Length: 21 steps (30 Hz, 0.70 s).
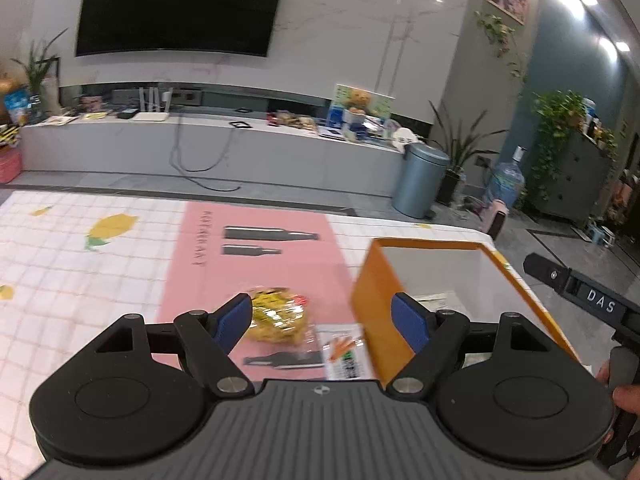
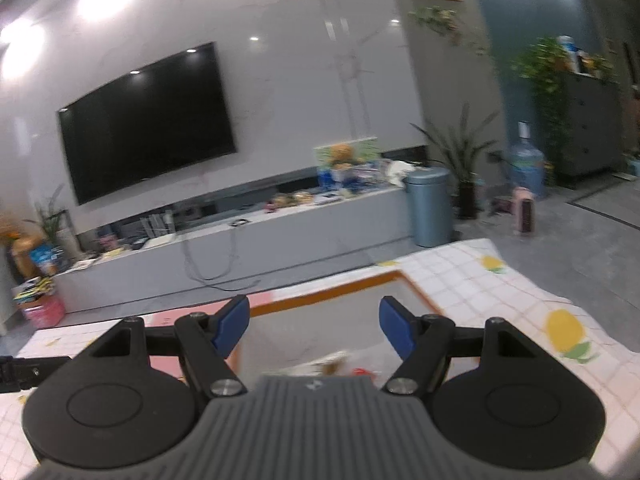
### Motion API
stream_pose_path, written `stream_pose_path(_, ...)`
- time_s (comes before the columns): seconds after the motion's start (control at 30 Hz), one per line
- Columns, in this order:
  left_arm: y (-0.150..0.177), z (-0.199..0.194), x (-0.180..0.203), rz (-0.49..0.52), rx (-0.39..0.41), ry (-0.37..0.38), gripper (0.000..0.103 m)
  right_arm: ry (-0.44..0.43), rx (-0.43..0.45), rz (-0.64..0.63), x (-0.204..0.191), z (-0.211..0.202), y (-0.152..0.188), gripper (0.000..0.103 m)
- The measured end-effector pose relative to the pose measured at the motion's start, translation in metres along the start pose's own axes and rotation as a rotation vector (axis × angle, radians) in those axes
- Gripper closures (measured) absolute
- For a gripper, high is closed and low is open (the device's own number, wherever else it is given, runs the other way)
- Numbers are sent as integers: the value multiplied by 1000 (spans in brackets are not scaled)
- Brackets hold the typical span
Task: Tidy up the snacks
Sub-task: 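Move both tools back from the box to the snack pile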
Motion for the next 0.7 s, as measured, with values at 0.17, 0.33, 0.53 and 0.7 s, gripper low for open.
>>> stream_pose_path(0.17,19,-10,-23,-36,-13,-34,10,-131,-20,-26,-34,-3,18,34)
stream_pose_path(0.33,38,-12,-45,-82,-42,-54,10,-219,-21,-55,-61,-6,36,36)
stream_pose_path(0.53,56,-10,-65,-107,-63,-95,10,-263,-69,-135,-87,1,61,46)
stream_pose_path(0.7,66,-5,-76,-118,-86,-116,10,-264,-113,-201,-99,9,83,52)
Point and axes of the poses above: each gripper's, at about its wrist camera, not at the fingertips, and z roughly the way its jaws point, x to its right, y to its underside, the point moved 3 cm from there along z, roughly the way its jaws point, and after that the axes turned 15 degrees about z, right-handed, at the moved point
